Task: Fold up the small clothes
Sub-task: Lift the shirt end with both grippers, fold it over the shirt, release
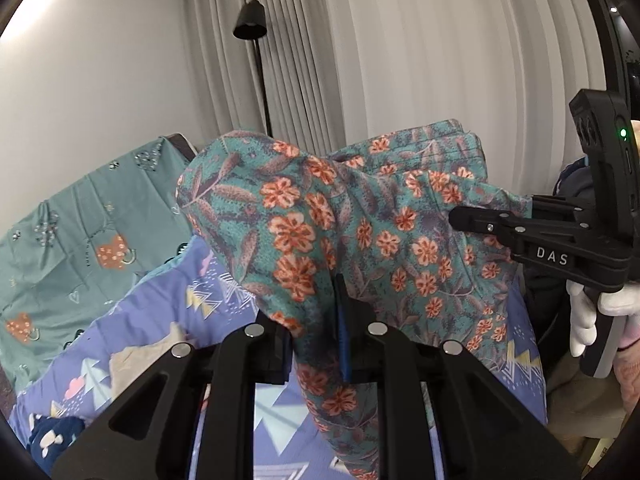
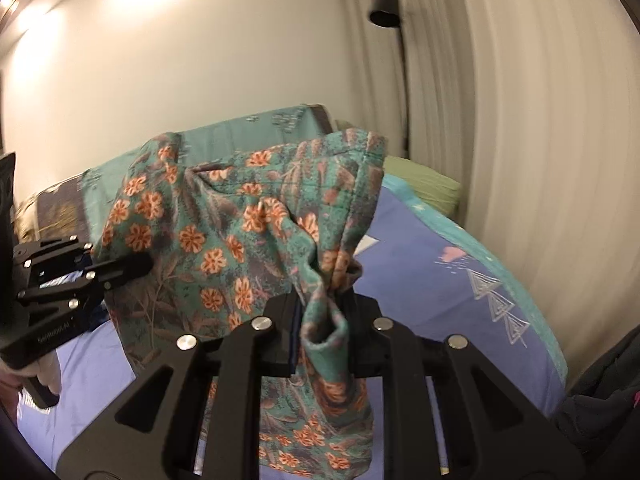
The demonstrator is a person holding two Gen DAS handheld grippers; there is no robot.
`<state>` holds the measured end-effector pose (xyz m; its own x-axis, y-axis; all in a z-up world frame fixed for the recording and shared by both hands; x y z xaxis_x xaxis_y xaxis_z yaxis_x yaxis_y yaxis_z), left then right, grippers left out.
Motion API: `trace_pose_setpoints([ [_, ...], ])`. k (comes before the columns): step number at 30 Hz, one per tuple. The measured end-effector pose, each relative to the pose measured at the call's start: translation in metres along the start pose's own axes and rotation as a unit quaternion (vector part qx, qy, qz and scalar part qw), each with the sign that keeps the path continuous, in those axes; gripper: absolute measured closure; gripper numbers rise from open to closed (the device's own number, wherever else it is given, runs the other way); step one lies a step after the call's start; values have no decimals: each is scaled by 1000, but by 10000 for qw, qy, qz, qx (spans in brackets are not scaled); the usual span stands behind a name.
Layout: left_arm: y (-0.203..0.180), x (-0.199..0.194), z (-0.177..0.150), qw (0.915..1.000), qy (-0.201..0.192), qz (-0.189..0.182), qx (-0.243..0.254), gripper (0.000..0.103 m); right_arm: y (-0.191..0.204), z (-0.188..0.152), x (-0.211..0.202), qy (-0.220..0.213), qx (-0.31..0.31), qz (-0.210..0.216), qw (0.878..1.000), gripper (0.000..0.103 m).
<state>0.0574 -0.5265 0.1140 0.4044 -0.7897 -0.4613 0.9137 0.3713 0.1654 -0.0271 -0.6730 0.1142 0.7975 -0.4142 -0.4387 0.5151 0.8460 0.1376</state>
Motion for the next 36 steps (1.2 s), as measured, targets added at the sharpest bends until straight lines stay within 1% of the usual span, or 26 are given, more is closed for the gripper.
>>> trace_pose_setpoints([
  [2,5,23,4,10000,51,-33,-33,85,-15,5,17,49,53,-156,9999,86],
  [4,7,42,10,10000,82,-42,-36,85,-22,7,28,87,51,-286,9995,86],
  [9,10,91,14,9998,182,-33,-32,85,-41,13,67,186,105,-582,9981,86],
  [13,14,121,18,9995,304,30,-77,85,-50,12,99,309,202,-724,9967,86],
  [17,23,152,12,9990,411,119,-104,85,-54,6,131,493,246,-867,9947,86],
  [18,25,158,11,9989,431,156,-99,83,-56,5,139,535,238,-904,9942,86],
  [19,28,166,8,9987,455,213,-74,79,-57,2,149,599,226,-958,9933,86],
  [20,31,174,4,9979,525,369,-8,69,-58,-1,156,648,204,-1041,9922,82],
  [21,35,183,-2,9966,615,549,70,65,-64,-7,166,717,196,-1288,9889,77],
  [22,41,191,-12,9945,734,737,116,63,-68,-11,169,790,223,-1486,9855,67],
  [23,46,194,-19,9938,755,813,101,61,-76,-20,171,851,338,-1683,9815,63],
  [24,50,196,-27,9935,775,828,67,60,-82,-29,169,878,529,-1708,9800,63],
  [25,53,197,-36,9935,838,767,27,60,-84,-36,168,920,645,-1654,9798,63],
  [26,54,197,-47,9933,933,679,3,60,-87,-51,168,1053,765,-1516,9798,63],
  [28,54,198,-70,9920,1127,566,6,58,-88,-72,168,1202,722,-1461,9793,63],
  [30,51,198,-85,9907,1278,453,-54,52,-86,-95,164,1334,694,-1391,9788,63],
  [31,48,196,-91,9903,1332,376,-89,49,-82,-109,157,1390,754,-1272,9792,63],
  [32,41,191,-97,9906,1332,281,-112,46,-80,-116,154,1389,790,-1215,9796,63],
  [33,36,187,-101,9913,1292,214,-124,44,-75,-125,143,1331,810,-1149,9811,62],
  [34,29,180,-104,9921,1241,169,-123,39,-69,-129,133,1259,794,-1125,9824,57],
  [35,23,173,-106,9931,1160,121,-132,33,-63,-131,123,1164,756,-1126,9839,50],
  [36,20,168,-107,9941,1065,98,-165,30,-56,-135,106,1013,669,-1187,9855,45],
])
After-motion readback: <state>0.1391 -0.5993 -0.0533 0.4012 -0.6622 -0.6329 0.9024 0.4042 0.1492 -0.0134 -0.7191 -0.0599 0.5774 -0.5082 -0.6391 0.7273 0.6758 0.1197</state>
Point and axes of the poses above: each gripper's, at about its wrist camera, not at the fingertips, and x roughly the way its jaws point, y to its left, z to its top, the point moved 7 cm from there along x, roughly the way its jaws point, and after that the axes turned 1 degree about -y, right-handed, at the moved point
